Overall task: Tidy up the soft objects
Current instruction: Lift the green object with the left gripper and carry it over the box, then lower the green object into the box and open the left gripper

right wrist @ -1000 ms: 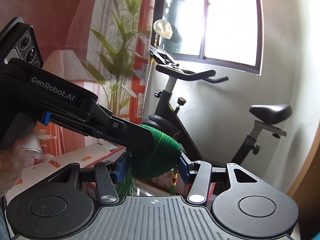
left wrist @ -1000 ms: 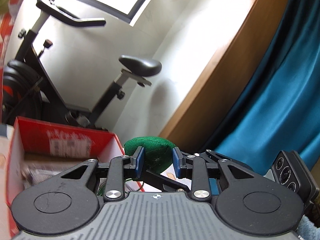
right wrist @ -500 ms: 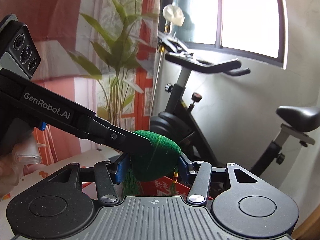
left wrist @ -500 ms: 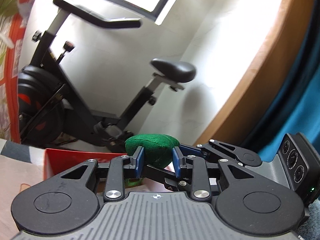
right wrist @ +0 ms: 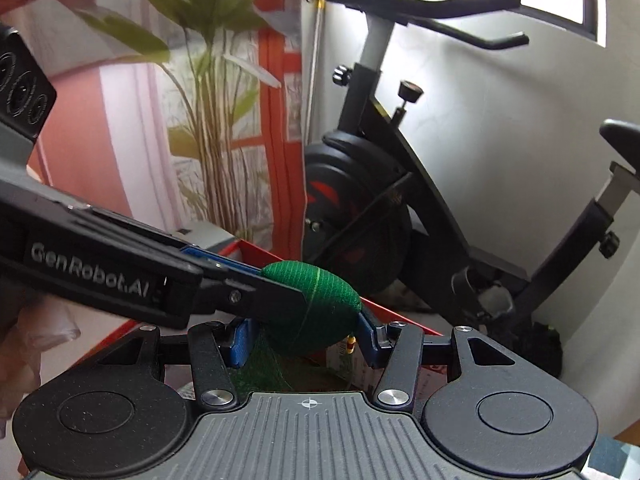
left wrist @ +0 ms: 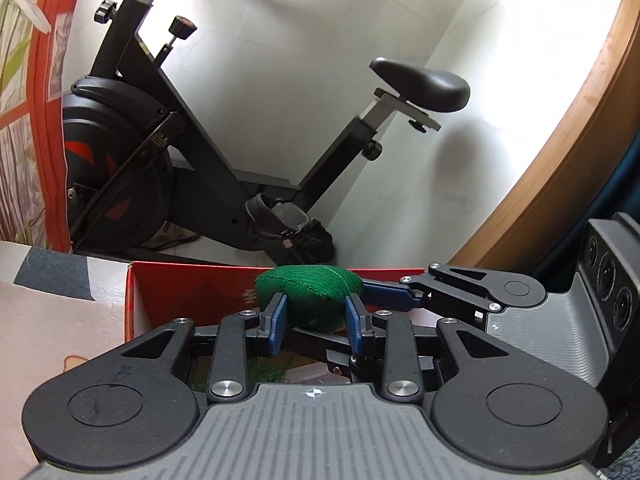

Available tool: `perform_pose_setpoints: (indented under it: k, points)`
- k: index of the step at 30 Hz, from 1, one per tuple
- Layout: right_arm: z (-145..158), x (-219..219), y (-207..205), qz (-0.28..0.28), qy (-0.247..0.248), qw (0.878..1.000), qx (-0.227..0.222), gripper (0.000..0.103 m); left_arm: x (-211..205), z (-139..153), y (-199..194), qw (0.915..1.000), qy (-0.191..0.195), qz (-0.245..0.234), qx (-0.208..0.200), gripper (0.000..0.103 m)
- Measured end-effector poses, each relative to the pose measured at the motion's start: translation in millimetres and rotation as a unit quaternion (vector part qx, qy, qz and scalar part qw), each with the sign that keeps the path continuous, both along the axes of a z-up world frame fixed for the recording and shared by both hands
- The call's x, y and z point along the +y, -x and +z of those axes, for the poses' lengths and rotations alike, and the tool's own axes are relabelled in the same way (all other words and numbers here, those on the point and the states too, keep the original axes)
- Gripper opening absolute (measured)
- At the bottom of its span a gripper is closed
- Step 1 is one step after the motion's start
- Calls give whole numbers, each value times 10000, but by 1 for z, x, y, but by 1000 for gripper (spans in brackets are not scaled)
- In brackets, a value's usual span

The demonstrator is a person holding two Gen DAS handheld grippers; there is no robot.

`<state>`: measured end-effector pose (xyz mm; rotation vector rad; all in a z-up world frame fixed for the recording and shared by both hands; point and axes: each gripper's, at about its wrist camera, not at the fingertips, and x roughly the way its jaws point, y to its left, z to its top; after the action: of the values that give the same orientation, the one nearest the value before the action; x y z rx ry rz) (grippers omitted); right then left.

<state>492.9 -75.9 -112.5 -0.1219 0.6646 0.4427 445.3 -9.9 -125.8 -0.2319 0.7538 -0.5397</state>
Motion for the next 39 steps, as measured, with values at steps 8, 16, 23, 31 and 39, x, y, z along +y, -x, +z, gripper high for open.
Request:
perform_pose_setpoints:
  k: [8, 16, 23, 31, 39]
  points:
    - [-13, -12, -2, -414, 419, 9979, 264, 48, -3, -2, -1, 9978, -575, 57, -326, 33]
    - [7, -63, 46, -1001, -214, 9947, 80, 57, 15, 22, 39, 9955, -676, 333, -571, 58]
    - [16, -87, 119, -1315, -629, 9890, -245, 82, 31, 40, 111, 9886, -810, 760, -1016, 89]
    - [13, -91, 198, -1352, -627, 9862, -717, 103, 44, 44, 184, 9796, -1103, 1103, -1267, 103]
    - [2, -95, 252, -1686, -879, 9756, -1102, 103, 55, 25, 241, 9757, -1285, 1302, -1209, 103]
